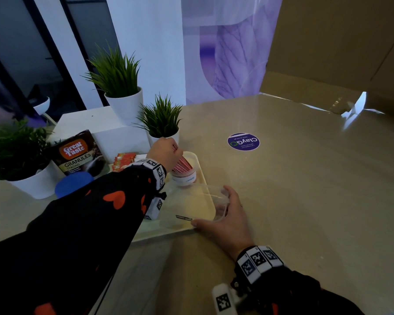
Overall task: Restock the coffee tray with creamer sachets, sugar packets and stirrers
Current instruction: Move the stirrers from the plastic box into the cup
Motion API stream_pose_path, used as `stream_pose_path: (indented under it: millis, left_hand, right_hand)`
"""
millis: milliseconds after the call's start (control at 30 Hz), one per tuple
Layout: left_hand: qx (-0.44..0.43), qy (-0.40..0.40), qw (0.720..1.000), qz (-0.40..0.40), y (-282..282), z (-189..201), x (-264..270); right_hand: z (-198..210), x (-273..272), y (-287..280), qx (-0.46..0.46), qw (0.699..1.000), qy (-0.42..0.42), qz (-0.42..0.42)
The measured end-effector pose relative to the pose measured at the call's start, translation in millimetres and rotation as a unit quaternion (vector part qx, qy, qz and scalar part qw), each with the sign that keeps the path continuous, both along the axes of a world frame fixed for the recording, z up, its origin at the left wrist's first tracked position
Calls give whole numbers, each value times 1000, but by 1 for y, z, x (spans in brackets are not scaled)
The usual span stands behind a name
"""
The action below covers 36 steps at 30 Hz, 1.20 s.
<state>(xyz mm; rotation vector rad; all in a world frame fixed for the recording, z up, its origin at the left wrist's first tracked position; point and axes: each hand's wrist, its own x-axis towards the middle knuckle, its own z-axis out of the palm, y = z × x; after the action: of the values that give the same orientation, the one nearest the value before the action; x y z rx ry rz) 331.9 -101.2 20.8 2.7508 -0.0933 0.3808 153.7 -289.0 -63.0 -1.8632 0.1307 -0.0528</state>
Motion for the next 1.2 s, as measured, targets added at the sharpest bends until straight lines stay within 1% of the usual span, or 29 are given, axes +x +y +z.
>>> stream_pose_path:
  millis: [200, 267, 333, 467, 500, 533, 633, 700, 800, 1000, 1200]
  left_hand:
    - [-31, -30, 998, 51, 3, 12, -6]
    - [-42, -6, 997, 59, 6, 10, -4]
    - [-54, 31, 997, 45, 8, 8, -3]
    - [-71, 40, 997, -3, 8, 10, -6]
    - [-53, 55, 997, -23, 8, 12, -7]
    - [-18, 82, 996, -41, 9, 15, -10]
    - [116, 151, 979, -75, 13, 22, -18]
    - [145, 161, 972, -88, 17, 22, -17]
    - [124, 146, 979, -72, 20, 19, -14]
    - [114, 91, 989, -13, 14, 11, -12]
    - [53, 105, 993, -32, 22, 12, -9]
  right_hand:
    - [0, 0, 0, 4, 1000, -3, 3]
    - [-1, 1, 0, 3, 1000, 0, 1]
    - [-2, 1, 1, -1, 1000, 6, -3]
    - [-4, 1, 1, 1, 1000, 8, -9]
    - [-4, 1, 1, 0, 1000, 7, -7]
    - [-4, 1, 1, -3, 1000, 8, -6]
    - [-4, 1, 1, -4, 1000, 3, -7]
    - [-3, 1, 1, -6, 1000, 1, -4]
    - [-1, 0, 0, -1, 1000, -3, 0]
    - [-1, -1, 0, 3, 1000, -7, 0]
    - [-2, 0, 0, 2, 1000, -3, -2]
